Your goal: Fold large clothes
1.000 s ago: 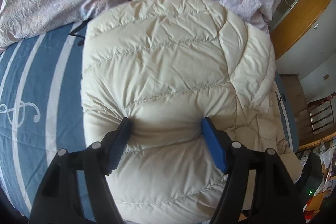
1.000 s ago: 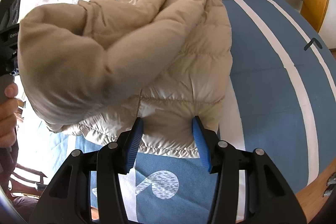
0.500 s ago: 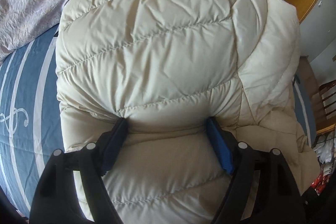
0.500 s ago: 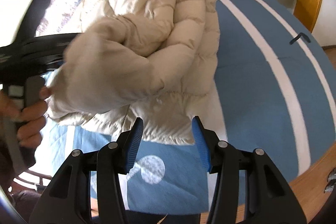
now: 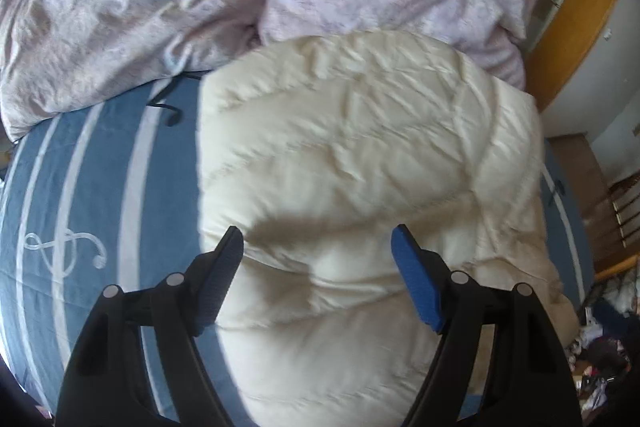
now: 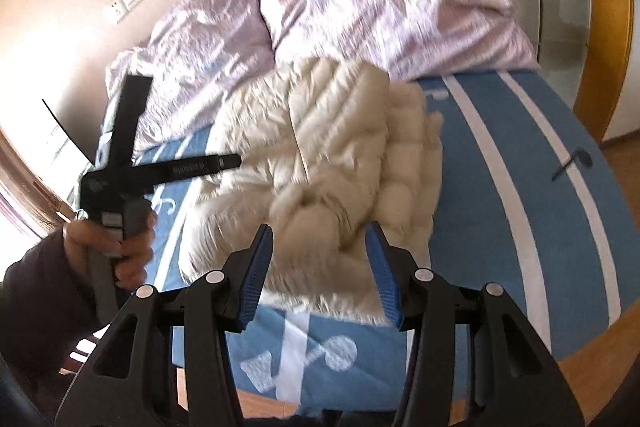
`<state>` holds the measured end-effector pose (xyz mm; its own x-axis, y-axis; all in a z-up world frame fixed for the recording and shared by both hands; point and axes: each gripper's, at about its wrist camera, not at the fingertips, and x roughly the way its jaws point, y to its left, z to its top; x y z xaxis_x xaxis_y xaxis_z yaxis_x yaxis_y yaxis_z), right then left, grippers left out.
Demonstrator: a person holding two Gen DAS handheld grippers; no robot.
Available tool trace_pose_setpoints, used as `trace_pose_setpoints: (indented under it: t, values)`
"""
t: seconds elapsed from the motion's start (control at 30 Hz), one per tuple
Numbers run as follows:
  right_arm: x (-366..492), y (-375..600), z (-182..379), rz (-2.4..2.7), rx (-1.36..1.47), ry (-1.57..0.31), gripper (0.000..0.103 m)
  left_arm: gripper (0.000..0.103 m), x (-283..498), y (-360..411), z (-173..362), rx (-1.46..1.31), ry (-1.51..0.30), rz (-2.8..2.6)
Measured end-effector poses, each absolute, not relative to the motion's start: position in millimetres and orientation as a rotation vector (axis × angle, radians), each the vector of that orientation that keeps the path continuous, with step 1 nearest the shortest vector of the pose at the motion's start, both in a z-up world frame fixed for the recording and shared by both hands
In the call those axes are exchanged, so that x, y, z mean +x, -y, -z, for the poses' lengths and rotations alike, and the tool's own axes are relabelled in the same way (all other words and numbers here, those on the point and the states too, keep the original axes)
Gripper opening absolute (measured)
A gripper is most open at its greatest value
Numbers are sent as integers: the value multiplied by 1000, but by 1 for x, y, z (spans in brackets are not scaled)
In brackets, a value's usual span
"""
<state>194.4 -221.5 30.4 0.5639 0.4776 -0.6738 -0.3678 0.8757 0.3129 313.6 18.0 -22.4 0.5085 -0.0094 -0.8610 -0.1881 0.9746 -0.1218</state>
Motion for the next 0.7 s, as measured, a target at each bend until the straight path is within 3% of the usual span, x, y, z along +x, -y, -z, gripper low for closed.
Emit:
trace_pose_setpoints:
  t: [0.7]
  values:
    - [210, 209, -23, -527, 168, -850, 50, 77, 357, 11, 66, -144, -1149, -80]
